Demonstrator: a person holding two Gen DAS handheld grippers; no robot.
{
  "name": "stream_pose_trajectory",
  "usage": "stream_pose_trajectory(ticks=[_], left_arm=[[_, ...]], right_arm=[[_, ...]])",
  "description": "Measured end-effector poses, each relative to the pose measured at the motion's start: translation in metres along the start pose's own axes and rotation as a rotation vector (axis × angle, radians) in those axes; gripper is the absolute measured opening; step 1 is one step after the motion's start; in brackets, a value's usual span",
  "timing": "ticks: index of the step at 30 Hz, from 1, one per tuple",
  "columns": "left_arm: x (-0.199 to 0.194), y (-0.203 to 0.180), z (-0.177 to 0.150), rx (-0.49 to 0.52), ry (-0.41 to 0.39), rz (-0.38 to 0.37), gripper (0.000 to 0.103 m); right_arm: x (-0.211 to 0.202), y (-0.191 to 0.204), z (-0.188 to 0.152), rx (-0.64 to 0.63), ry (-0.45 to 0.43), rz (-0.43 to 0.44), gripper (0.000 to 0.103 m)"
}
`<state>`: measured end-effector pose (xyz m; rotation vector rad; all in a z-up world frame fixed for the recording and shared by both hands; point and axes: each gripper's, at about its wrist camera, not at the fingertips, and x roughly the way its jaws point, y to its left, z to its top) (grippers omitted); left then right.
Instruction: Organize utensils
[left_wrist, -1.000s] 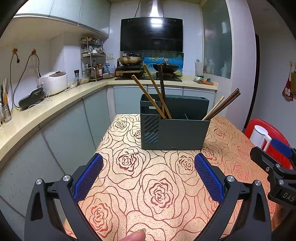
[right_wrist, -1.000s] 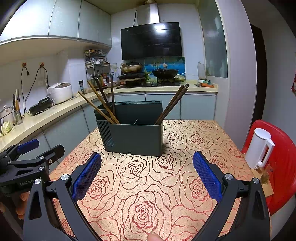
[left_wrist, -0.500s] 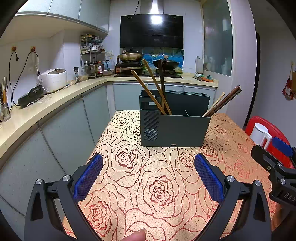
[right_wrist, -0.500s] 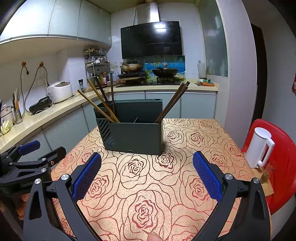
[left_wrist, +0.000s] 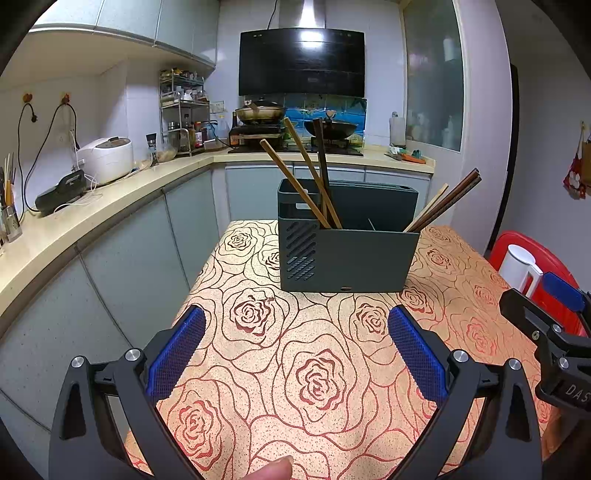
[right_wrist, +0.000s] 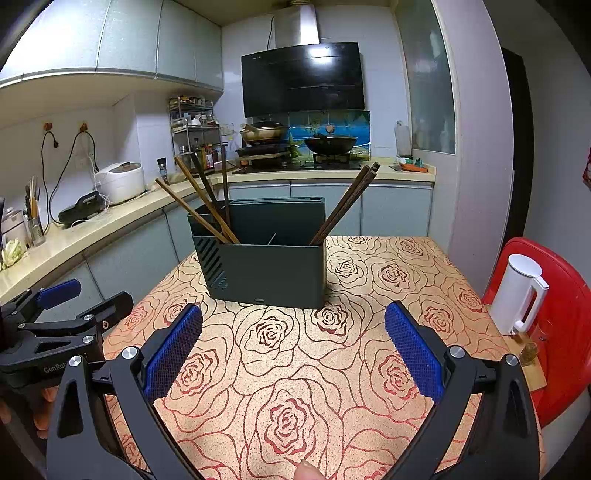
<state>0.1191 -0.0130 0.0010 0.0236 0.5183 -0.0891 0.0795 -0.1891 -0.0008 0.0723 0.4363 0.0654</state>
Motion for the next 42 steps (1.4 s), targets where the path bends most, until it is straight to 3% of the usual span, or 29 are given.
stream_pose_trajectory(ticks=[14,22,25,42], left_arm=[[0.001,0.001,0.000,-0.007,-0.001,-0.008,0.096],[-0.005,-0.001,-0.004,0.010,-0.040,-0.019,0.096],[-0.007,-0.005,-0.004,0.040,-0.059,0.008,0.096],[-0.005,0.001,0.001,-0.001,-0.018,0.012,0.096]], right_arm=[[0.000,0.000,0.000,-0.001,0.000,0.000,0.096],[0.000,0.000,0.000,0.000,0.001,0.000,0.096],[0.000,0.000,0.000,-0.001,-0.002,-0.001,0.096],[-0.001,0.000,0.000,-0.001,-0.003,0.000,0.096]])
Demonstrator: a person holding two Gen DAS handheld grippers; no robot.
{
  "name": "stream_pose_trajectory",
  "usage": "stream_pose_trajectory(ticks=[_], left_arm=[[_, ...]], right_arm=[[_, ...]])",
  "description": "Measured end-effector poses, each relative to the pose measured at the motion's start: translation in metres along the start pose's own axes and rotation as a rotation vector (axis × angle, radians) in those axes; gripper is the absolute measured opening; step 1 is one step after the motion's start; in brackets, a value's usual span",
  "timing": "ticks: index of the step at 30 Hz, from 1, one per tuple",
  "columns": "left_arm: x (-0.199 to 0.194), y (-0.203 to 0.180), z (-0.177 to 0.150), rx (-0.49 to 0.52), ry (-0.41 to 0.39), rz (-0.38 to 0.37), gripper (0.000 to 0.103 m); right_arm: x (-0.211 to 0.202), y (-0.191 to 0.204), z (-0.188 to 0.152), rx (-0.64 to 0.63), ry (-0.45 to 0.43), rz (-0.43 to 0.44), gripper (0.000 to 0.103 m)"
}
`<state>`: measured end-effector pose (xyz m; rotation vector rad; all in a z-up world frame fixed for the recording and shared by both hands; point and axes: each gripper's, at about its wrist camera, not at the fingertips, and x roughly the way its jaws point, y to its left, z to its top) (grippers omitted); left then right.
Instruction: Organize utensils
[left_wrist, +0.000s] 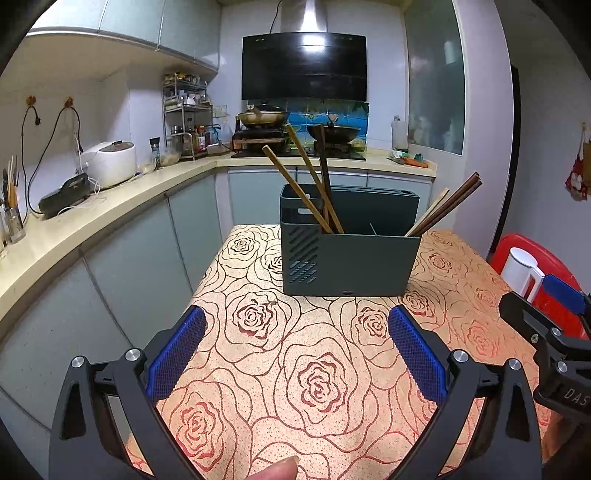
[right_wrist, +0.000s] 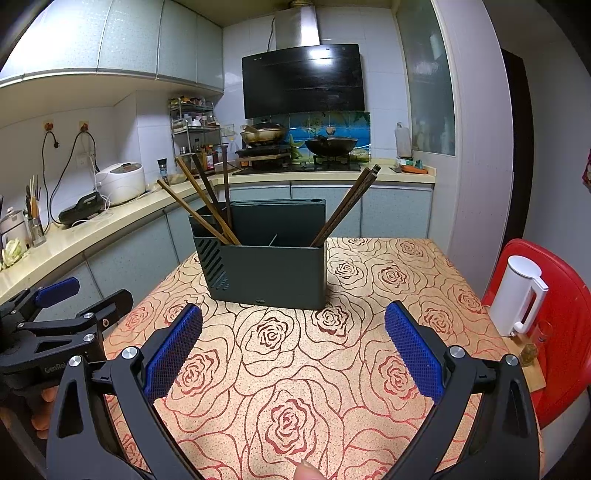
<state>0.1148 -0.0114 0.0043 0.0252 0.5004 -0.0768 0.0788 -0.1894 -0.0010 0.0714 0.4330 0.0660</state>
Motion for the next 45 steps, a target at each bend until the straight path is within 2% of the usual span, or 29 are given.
stream_pose_trajectory(ticks=[45], left_arm=[[0.0047,0.0017,-0.0034,-0.004,0.015,0.006,0.096]], right_arm=[[0.0012,-0.0010,-0.0012,0.000,0.006,0.002,0.096]])
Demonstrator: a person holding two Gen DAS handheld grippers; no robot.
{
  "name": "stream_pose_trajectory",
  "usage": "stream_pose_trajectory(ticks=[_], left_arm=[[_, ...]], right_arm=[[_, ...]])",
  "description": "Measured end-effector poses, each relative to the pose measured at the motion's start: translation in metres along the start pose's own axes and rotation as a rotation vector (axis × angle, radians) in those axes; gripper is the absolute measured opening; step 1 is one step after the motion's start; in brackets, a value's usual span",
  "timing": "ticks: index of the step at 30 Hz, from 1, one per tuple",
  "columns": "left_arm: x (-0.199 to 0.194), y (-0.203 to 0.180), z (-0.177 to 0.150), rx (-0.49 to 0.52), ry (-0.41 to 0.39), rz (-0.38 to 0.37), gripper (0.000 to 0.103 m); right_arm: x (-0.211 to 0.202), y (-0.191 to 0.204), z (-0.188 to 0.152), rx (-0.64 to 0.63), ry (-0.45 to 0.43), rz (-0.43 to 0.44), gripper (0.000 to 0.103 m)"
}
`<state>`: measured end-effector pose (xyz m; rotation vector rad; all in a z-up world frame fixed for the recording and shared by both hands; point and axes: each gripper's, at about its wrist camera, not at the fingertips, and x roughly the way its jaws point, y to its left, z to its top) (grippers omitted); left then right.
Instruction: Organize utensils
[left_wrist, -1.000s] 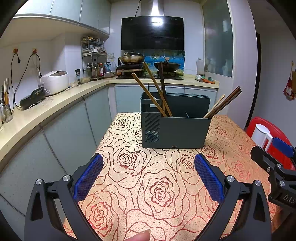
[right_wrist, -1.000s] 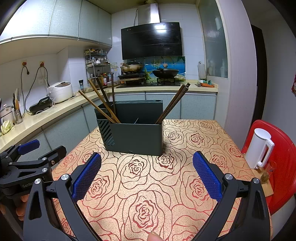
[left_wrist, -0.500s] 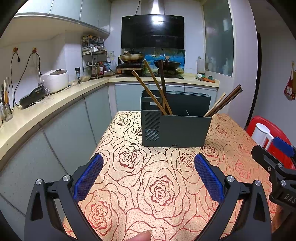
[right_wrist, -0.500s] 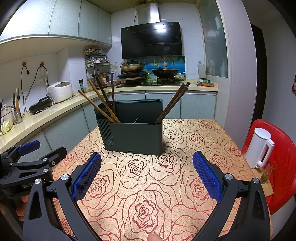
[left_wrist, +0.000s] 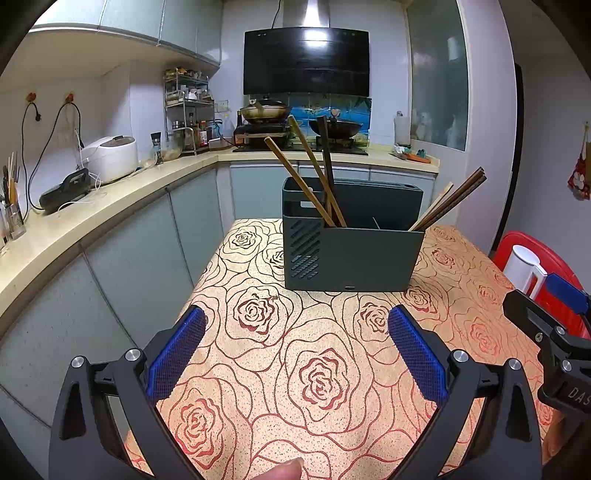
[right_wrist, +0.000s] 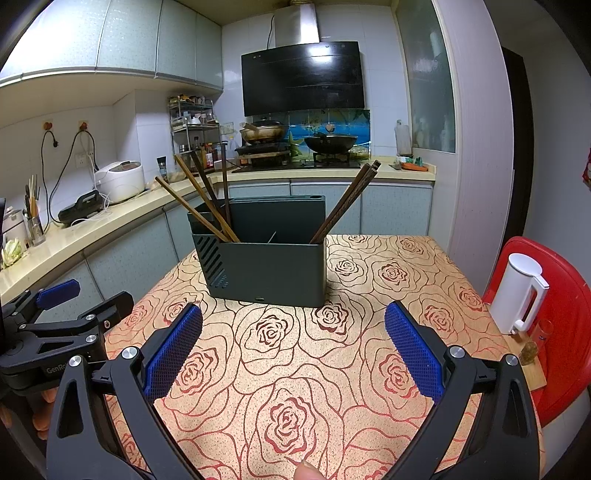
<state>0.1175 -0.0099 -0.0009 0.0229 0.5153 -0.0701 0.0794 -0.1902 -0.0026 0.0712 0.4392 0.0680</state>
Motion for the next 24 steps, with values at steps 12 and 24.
stream_pose_trajectory(ticks=[12,24], left_arm=[[-0.010,-0.003,-0.003,0.021,-0.077,0.023,0.096],[-0.007,-0.002,0.004,-0.005,-0.033,0.010,0.096]], right_arm=[[0.000,0.000,0.000,-0.001,0.001,0.000,0.096],[0.001,-0.001,-0.002,-0.002,-0.001,0.001,0.096]])
